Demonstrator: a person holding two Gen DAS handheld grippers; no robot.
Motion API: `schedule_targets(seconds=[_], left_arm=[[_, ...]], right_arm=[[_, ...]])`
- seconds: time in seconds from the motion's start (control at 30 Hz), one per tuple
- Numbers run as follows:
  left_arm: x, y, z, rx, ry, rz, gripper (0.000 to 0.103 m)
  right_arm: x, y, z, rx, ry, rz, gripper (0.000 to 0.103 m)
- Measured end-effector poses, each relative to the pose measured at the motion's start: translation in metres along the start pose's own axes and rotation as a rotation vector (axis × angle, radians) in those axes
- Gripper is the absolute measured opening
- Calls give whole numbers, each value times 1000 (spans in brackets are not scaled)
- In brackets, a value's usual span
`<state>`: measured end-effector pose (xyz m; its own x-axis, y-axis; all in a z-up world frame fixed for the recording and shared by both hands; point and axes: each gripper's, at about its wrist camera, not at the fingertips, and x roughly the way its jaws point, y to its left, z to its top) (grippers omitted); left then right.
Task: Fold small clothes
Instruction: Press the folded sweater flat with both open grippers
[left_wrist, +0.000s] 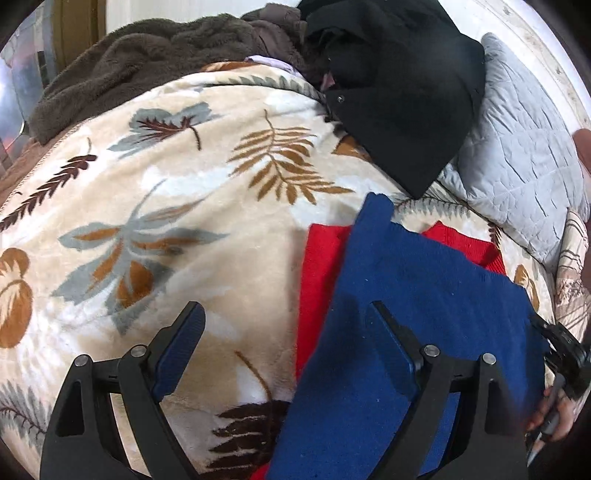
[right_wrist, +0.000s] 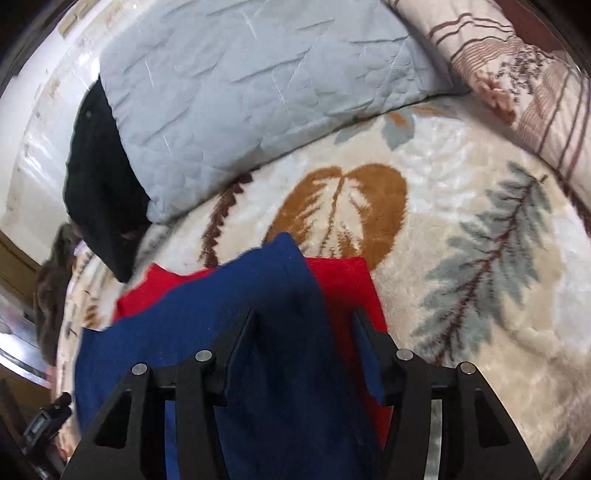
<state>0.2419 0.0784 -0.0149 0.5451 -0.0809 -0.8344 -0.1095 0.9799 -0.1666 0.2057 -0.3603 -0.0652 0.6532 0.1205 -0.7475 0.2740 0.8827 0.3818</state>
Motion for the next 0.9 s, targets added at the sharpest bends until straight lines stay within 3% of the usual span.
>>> schedule_targets(seconds=[0.03, 0.1, 0.17, 0.2, 0.27, 0.3, 0.43, 0.57, 0.63, 0.7, 0.77, 0.9], left_arm=[[1, -3, 0, 13, 0, -7, 90], [1, -7, 0, 34, -5, 1, 90], [4, -10, -3, 48, -5, 18, 90], [7, -11, -3, 52, 2, 31, 90], [19, -12, -7, 68, 42, 86, 90], [26, -11, -10, 72, 62, 89, 90], [21, -6, -8, 47, 71, 65, 90], [-4, -4, -5, 39, 1, 57, 90], [-2, -7, -7, 55, 16, 65, 90], [14, -13, -13, 91, 66, 105, 90], [26, -16, -18, 113, 104, 118, 91], [4, -13, -14, 102, 63, 106, 90]], right_arm=[[-2, 6, 0, -44, -2, 11, 11], [-20, 15, -2, -114, -79, 11, 11], [-33, 11, -3, -100, -148, -2, 11], [-32, 1, -3, -53, -151, -8, 10], [-12, -18, -6, 19, -65, -39, 10], [1, -26, -11, 46, -6, -50, 11], [-26, -17, -15, 51, -71, -41, 20], [-59, -8, -28, 5, -165, 39, 23], [-51, -3, -38, -32, -125, 8, 30], [-30, -8, -49, -48, -17, -74, 30], [-41, -9, -52, -46, -63, -78, 27], [-74, -4, -59, -41, -129, -34, 31]])
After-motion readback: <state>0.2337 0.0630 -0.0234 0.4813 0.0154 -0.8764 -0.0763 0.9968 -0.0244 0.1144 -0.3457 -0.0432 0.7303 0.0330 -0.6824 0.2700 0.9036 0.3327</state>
